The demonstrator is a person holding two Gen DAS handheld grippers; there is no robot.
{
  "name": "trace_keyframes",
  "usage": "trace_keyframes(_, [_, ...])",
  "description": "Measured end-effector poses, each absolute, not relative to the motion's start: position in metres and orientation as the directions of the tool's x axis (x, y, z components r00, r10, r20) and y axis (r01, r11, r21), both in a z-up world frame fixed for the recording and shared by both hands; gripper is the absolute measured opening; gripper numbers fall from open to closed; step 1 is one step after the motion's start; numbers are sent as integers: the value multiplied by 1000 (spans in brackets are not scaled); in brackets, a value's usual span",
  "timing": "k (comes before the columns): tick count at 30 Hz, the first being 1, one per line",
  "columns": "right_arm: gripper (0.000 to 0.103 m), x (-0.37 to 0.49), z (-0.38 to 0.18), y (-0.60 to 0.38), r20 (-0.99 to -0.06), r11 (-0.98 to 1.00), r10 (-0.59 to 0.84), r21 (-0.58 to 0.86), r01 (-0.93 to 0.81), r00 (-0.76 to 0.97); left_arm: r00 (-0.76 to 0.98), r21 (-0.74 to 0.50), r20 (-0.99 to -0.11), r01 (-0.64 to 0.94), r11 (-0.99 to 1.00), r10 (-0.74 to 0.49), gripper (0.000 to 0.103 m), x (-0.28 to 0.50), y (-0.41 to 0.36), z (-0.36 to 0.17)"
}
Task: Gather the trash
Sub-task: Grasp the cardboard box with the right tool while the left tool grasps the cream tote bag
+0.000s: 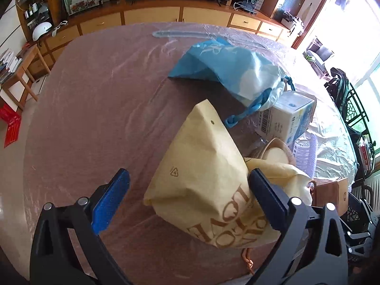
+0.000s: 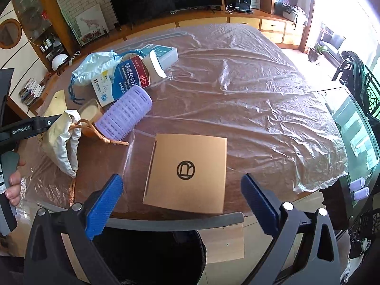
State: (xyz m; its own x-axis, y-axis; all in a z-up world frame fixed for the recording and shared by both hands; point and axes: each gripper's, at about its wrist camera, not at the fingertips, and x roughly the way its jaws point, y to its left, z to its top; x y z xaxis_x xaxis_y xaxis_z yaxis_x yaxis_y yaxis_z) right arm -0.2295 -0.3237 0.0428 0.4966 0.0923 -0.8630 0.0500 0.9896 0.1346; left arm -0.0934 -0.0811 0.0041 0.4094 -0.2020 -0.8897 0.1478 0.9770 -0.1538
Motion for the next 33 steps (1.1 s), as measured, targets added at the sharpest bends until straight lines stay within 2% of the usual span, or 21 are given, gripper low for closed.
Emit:
trace_keyframes(8, [97,-226,34,-320,-867,992,96,126,29,488,419,-177,-880,144,974,-222,101,-94,-74,-6])
trace_keyframes(10, [97,-225,33,-321,-867,991,95,127,32,489,425,-187,-874,151,971,-235,96,-97,-76,-5])
trace_keyframes(12, [97,-224,32,-322,-866,991,95,130,36,491,433,-198,-865,168,966,-253,86,-100,-77,-5])
trace_keyframes(14, [94,-223,31,-323,-865,991,94,129,38,493,444,-189,-859,185,964,-254,81,-105,-80,-4])
trace_keyframes(19, [62,-219,30,-324,-869,990,104,137,32,484,456,-202,-848,193,960,-270,67,-110,-80,0])
trace_keyframes(24, [58,-215,36,-325,-854,987,128,160,21,505,461,-233,-835,199,952,-300,54,-110,-71,4])
trace_keyframes(33, [58,-210,44,-323,-834,979,172,204,3,524,485,-270,-811,189,944,-329,47,-109,-62,17])
